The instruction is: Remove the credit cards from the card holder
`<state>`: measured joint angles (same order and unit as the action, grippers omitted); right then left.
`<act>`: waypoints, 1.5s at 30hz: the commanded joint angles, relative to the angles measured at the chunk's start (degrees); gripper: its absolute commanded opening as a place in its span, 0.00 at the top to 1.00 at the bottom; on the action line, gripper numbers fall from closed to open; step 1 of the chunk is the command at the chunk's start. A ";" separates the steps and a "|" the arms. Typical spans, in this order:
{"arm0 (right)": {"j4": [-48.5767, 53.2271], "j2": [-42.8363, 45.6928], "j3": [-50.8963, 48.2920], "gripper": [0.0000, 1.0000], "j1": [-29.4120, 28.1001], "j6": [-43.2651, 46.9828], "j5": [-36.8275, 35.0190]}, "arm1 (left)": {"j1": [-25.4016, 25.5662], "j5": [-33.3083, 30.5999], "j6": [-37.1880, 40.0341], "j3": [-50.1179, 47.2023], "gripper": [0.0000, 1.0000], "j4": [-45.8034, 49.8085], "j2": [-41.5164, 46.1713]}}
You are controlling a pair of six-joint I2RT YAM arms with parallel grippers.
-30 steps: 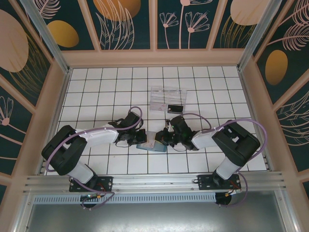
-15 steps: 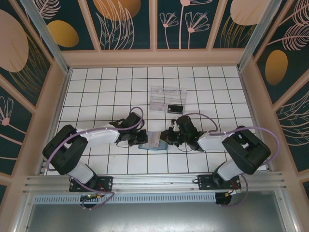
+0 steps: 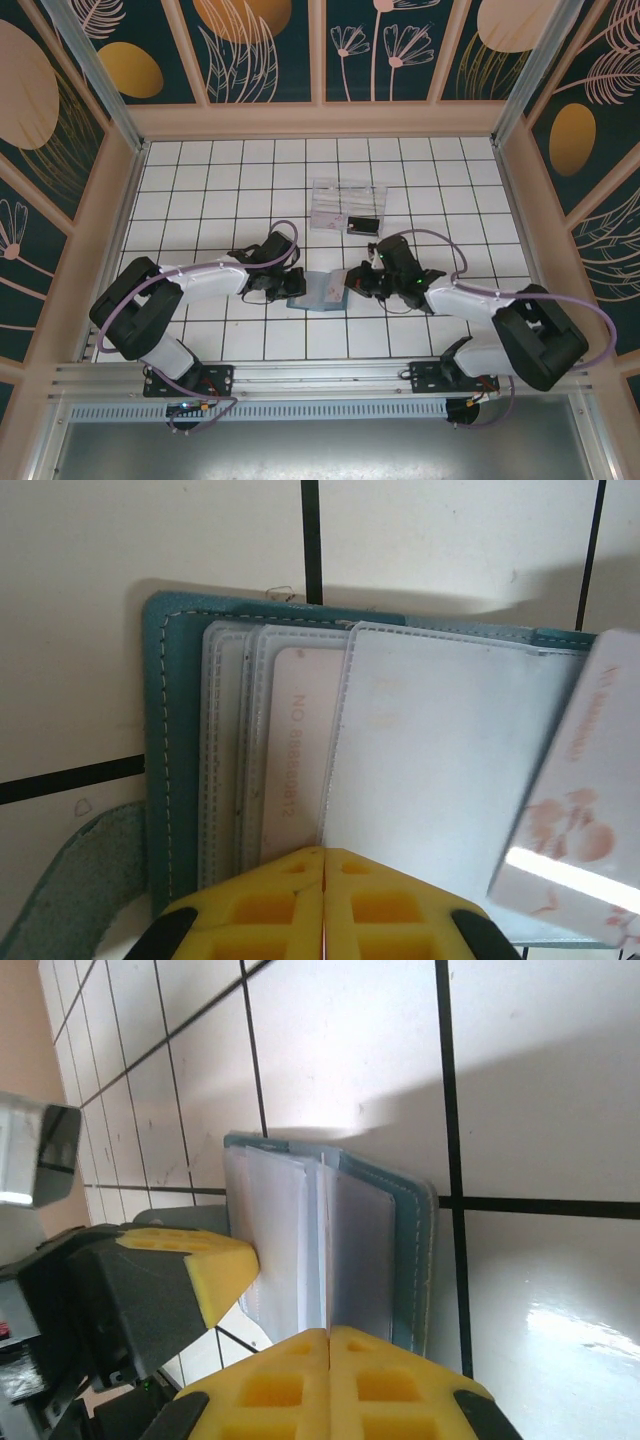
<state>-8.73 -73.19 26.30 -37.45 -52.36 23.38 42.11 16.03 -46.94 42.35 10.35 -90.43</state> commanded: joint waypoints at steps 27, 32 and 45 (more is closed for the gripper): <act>40.60 -21.04 44.31 1.00 2.94 90.97 -13.36 | -0.07 -1.77 0.53 -0.51 0.92 2.31 -0.71; 43.64 -24.76 51.65 1.00 3.01 101.74 -15.23 | -0.01 -1.79 0.53 -0.40 0.92 2.32 -0.58; 60.20 -40.82 76.81 1.00 3.28 112.10 -14.60 | -0.11 -1.27 0.31 -0.43 0.92 1.87 -1.32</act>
<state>44.49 -111.98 98.74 -34.44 56.07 8.62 42.11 16.08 -46.92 42.35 10.26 -90.43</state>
